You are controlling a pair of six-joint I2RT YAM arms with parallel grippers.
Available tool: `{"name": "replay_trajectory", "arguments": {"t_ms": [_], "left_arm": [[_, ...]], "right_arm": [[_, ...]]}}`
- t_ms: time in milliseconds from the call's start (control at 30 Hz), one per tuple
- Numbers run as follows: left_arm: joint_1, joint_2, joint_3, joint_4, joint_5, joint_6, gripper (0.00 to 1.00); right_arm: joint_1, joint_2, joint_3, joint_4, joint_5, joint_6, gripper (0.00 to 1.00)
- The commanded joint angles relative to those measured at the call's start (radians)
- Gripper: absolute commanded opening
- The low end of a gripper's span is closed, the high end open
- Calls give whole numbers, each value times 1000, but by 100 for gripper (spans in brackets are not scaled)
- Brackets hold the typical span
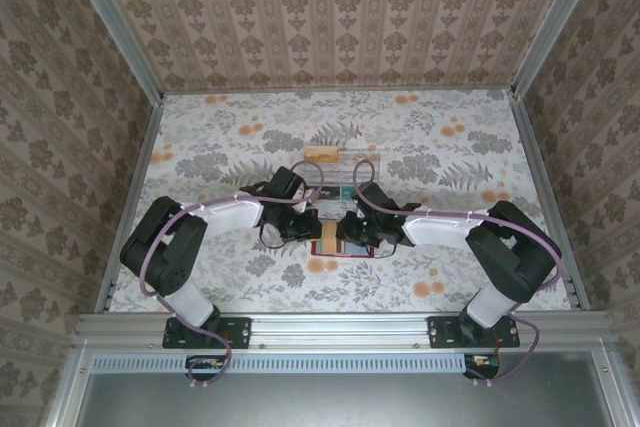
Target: Take the credit cards out of the card holder
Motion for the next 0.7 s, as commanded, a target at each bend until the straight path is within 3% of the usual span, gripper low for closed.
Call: {"name": "replay_trajectory", "arguments": {"t_ms": [0,467,667], "left_arm": [[-7,26,22,-44,-10,30,0],[-8,70,30,-80,-35,27,0],[-9,68,31,-82,-37,27,0]], "right_arm": [[-7,9,-22,15,-13,17,21],[-18,20,-54,62,-46,20,22],[-20,30,-54,90,-64,27,10]]}}
